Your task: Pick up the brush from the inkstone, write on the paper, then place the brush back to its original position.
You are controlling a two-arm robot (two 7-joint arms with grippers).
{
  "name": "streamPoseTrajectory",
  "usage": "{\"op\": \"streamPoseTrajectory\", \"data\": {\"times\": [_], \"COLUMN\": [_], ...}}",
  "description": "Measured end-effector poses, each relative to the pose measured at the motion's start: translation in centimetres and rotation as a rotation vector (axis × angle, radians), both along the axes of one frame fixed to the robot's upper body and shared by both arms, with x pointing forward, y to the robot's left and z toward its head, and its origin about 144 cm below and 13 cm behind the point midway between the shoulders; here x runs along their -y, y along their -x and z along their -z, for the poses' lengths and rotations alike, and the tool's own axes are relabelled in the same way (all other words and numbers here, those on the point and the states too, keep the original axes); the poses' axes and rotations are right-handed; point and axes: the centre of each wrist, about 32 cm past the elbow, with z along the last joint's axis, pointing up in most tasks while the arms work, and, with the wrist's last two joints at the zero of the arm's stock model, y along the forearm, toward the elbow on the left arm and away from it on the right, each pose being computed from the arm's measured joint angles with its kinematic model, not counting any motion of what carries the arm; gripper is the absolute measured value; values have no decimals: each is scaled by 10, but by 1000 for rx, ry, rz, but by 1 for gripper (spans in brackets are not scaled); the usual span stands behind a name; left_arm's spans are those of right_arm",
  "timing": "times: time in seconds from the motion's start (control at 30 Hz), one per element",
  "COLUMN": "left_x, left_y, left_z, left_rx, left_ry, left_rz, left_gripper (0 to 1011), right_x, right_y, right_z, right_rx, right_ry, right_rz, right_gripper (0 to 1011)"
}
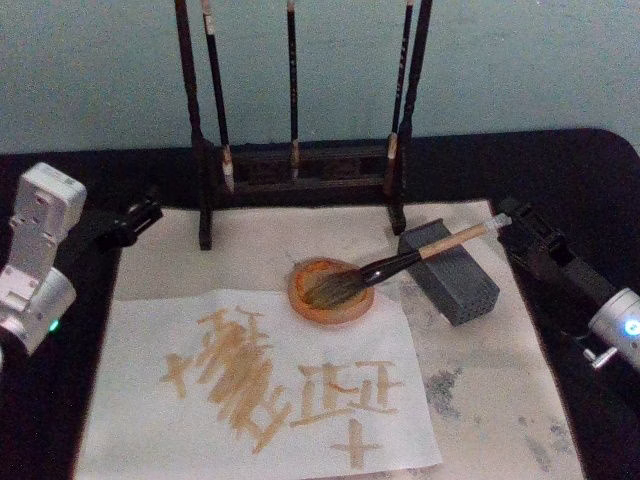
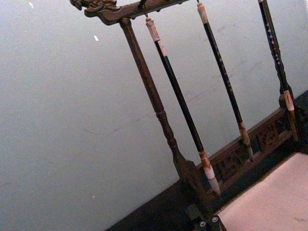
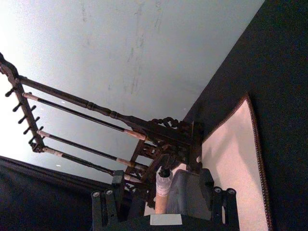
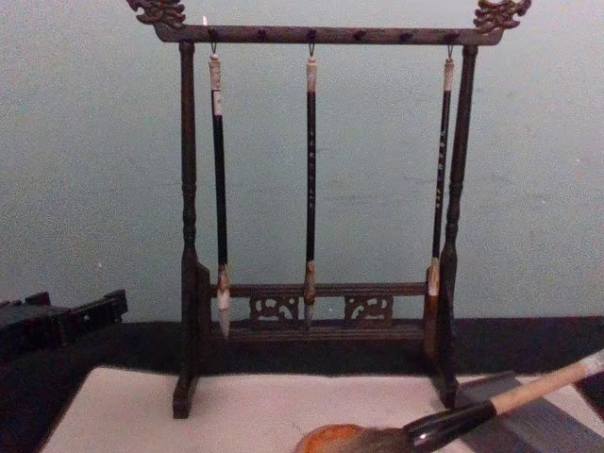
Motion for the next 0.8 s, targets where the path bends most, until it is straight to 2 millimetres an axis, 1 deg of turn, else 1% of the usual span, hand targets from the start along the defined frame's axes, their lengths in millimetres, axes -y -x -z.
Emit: {"op": "streamPoseTrajectory", "data": {"times": [0.33,0.37,0.4,0.43,0.47,0.63,0.73,0.77,0.8], "left_x": [0,0,0,0,0,0,0,0,0], "left_y": [0,0,0,0,0,0,0,0,0], "left_z": [0,0,0,0,0,0,0,0,0], "left_rx": [0,0,0,0,0,0,0,0,0], "left_ry": [0,0,0,0,0,0,0,0,0], "left_rz": [0,0,0,0,0,0,0,0,0], "left_gripper": [1002,1002,1002,1000,1002,1002,1000,1002,1002], "right_x": [0,0,0,0,0,0,0,0,0], "right_y": [1,1,1,1,1,1,1,1,1], "right_z": [0,0,0,0,0,0,0,0,0], "right_rx": [1,1,1,1,2,2,2,2,2], "right_ry": [-2,-2,-2,-2,-2,-2,-2,-2,-2], "right_rz": [1,2,2,2,2,2,2,3,3], "right_gripper": [1001,996,968,968,929,813,700,700,641]}}
